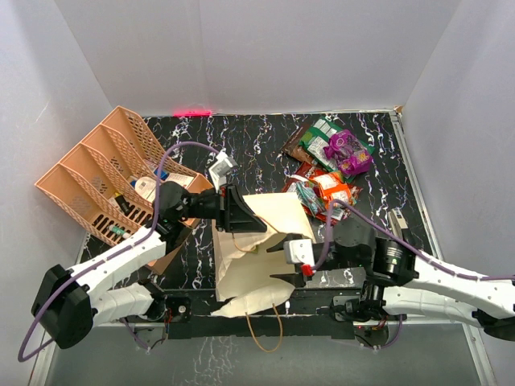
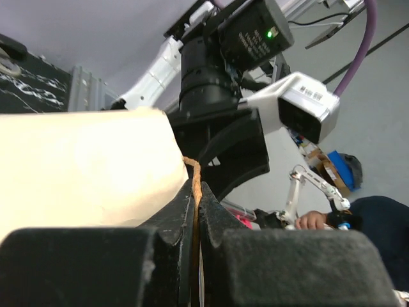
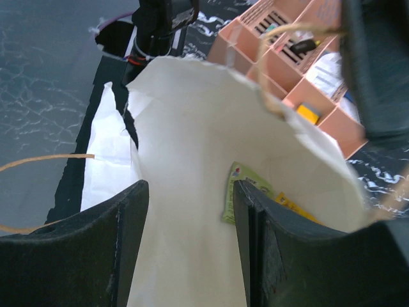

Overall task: Take the snacks out of the paper bag
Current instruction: Adjust the paper bag at the center of the board, then take out the snack from the paper bag.

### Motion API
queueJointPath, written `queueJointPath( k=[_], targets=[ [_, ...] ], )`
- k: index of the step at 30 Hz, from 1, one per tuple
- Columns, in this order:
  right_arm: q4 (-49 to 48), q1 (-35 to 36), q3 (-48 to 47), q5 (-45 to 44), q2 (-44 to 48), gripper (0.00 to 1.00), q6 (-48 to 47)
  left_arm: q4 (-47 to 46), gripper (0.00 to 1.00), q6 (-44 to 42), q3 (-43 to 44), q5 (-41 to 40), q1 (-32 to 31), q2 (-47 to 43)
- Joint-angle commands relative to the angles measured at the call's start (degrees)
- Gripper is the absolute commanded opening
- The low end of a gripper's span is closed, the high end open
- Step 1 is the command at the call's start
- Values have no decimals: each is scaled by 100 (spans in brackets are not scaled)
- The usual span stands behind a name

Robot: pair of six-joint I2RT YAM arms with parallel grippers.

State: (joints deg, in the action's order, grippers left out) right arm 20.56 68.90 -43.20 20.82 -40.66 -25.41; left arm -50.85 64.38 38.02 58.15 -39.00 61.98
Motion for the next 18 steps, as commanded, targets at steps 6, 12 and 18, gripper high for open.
queueJointPath(
  k=[6,12,18],
  targets=[
    [-228,33,325,40,58,48,-490,1030,0,-725,72,-719,-318,-564],
    [-1151,659,603,-582,-477,35,-611,1285,0,-915,255,-840,-327,-590],
    [-2204,1558,927,-2543,-1348,35,-795,1323,0,-1019,200,-910,-327,-669]
  ],
)
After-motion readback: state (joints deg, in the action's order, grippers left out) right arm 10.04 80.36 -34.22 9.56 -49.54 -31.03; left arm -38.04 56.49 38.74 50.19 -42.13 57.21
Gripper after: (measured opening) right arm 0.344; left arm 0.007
